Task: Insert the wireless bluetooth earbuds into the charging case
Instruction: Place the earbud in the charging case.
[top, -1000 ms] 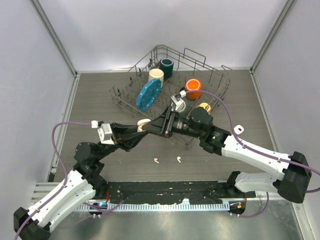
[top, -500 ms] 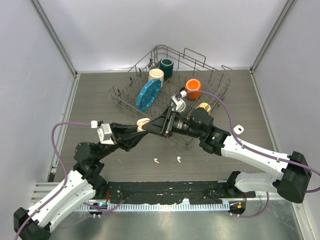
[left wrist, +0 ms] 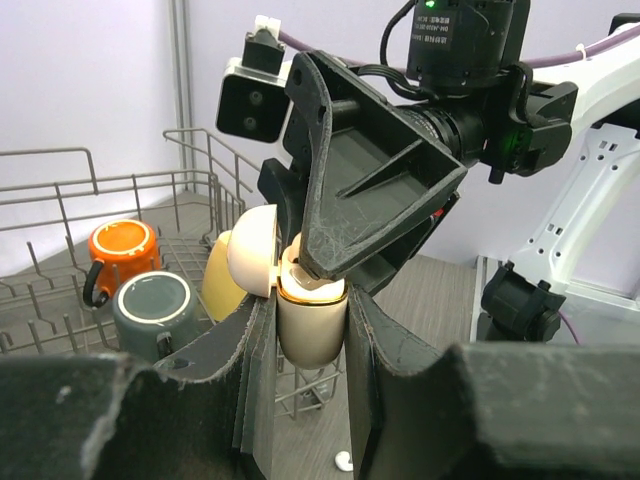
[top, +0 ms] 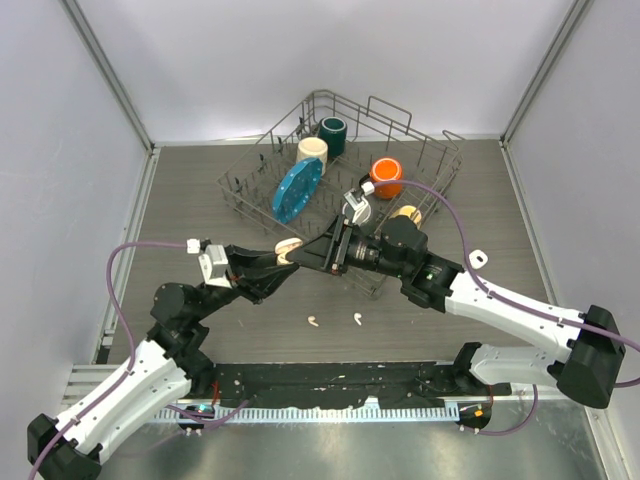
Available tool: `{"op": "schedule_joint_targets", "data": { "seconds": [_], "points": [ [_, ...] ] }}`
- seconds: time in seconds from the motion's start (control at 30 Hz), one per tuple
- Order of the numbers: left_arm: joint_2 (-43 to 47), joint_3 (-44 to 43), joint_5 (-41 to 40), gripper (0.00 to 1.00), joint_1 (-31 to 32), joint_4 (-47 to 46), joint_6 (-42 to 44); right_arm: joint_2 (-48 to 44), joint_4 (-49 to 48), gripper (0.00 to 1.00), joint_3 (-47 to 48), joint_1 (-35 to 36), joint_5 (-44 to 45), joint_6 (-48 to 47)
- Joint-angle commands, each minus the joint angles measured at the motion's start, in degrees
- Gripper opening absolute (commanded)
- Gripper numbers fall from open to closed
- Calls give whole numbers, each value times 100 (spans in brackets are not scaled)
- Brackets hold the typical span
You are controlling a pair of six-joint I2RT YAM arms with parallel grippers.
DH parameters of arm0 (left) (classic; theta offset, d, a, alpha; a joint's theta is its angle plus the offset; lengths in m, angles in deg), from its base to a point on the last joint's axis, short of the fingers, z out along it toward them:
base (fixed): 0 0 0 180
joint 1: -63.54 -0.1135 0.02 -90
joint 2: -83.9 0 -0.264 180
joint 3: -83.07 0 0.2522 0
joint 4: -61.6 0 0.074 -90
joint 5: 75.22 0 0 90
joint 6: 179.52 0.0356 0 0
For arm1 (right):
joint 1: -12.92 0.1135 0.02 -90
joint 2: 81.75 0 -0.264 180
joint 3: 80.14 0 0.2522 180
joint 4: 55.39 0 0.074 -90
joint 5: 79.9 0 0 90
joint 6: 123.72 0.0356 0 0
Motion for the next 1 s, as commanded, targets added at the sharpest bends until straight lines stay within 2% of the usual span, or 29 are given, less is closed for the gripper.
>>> {"op": "schedule_joint_targets", "data": {
  "seconds": [0.0,0.13,0.27,0.33,0.4,0.43,0.5,0.53,0.57,0.6,0.77,0.87,0.97],
  "points": [
    [-72,-155,-95,19,23,49,-235,-203,83,17,267,52,71,-535],
    [-81,-155,-78,18,23,110,-235,-230,74,16,250,52,97,-570],
    [-108,-216,-25,0,23,251,-192,-221,83,16,241,52,80,-614],
    [-116,-225,-7,0,23,295,-174,-221,74,17,241,52,62,-632],
    [-64,-216,-16,0,14,303,-104,-230,31,23,223,60,36,-676],
    [-46,-190,-51,0,23,295,-86,-273,30,37,215,52,45,-693],
    [33,-129,-165,0,23,295,-7,-335,13,50,206,43,97,-790],
    [138,-76,-209,0,23,303,19,-422,117,61,223,52,141,-842],
    [182,-41,-270,0,23,312,46,-475,197,65,249,52,298,-921],
    [235,-14,-314,0,23,321,81,-537,337,73,258,52,360,-983],
    [560,205,-534,0,23,400,81,-976,768,80,337,43,844,-1405],
    [709,267,-622,0,23,505,107,-1195,1338,81,460,52,1125,-1739],
    [893,259,-736,0,23,725,195,-1345,2357,81,557,43,1529,-2019]
  ]
}}
